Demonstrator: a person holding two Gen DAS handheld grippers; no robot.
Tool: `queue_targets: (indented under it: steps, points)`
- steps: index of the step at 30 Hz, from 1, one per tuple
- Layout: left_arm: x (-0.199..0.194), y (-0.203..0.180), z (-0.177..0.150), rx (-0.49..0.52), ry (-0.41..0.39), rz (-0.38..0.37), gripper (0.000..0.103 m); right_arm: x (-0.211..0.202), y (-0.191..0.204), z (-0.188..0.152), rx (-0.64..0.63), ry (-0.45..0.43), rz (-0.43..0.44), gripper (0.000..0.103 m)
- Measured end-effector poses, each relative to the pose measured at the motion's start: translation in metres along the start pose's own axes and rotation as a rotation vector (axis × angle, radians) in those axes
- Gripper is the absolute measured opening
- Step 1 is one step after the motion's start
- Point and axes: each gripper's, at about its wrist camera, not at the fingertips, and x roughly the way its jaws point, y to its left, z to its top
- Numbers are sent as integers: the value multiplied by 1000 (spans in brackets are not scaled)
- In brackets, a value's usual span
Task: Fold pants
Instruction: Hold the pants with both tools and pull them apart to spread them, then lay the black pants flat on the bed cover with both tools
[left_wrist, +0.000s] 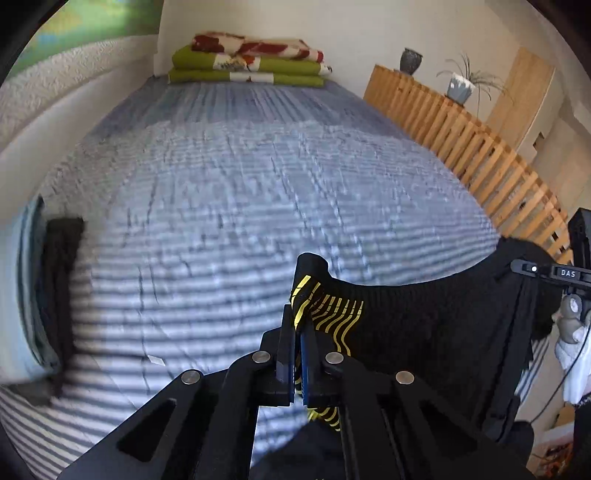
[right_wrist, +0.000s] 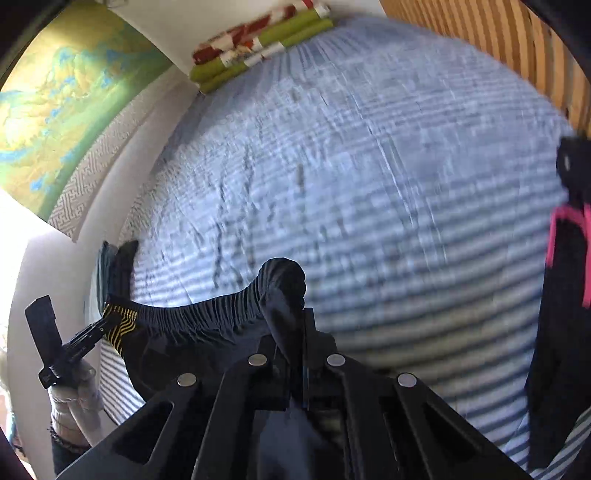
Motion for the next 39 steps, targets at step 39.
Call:
queue_targets:
  steps: [39]
  points:
    - [-66,19,150,-1,-229,53,1,-41,100,109,-295,-298,-199,3]
